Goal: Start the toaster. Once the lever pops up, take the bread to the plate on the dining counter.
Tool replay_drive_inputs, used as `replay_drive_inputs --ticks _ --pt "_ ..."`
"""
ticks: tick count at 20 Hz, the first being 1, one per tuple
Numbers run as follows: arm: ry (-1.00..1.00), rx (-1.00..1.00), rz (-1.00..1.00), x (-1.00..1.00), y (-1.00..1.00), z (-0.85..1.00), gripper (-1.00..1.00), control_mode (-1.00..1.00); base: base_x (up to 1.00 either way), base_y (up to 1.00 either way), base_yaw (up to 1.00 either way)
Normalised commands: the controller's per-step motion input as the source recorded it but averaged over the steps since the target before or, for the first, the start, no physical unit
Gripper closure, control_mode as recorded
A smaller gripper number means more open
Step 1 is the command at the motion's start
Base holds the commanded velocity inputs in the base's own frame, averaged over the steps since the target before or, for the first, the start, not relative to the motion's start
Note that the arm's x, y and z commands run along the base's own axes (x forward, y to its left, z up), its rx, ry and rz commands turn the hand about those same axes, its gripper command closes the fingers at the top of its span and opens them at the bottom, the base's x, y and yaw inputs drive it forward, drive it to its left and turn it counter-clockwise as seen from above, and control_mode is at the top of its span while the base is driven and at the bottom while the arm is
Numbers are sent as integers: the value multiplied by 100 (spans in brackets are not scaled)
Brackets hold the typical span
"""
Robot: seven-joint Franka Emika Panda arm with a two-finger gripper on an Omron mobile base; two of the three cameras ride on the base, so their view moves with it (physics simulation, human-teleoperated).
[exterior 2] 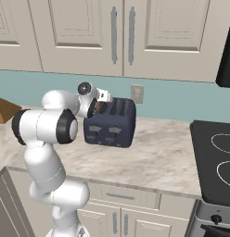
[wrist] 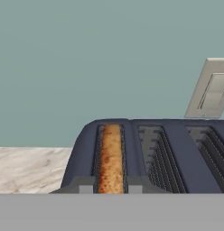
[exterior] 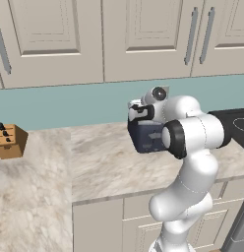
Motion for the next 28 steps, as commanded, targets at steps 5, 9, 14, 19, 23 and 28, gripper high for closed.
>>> replay_drive_inputs --ticks 5,9,14,19,23,28 --pt "0 0 0 0 0 0 100 -100 0 0 0" --pt "0 0 0 0 0 0 100 -100 0 0 0" --pt "0 0 0 0 0 0 100 -100 0 0 0" --pt "-1 0 0 0 0 0 100 -100 0 0 0" --pt "-7 0 0 -1 0 18 100 -100 0 0 0" --pt "-2 0 0 0 0 35 100 -100 0 0 0"
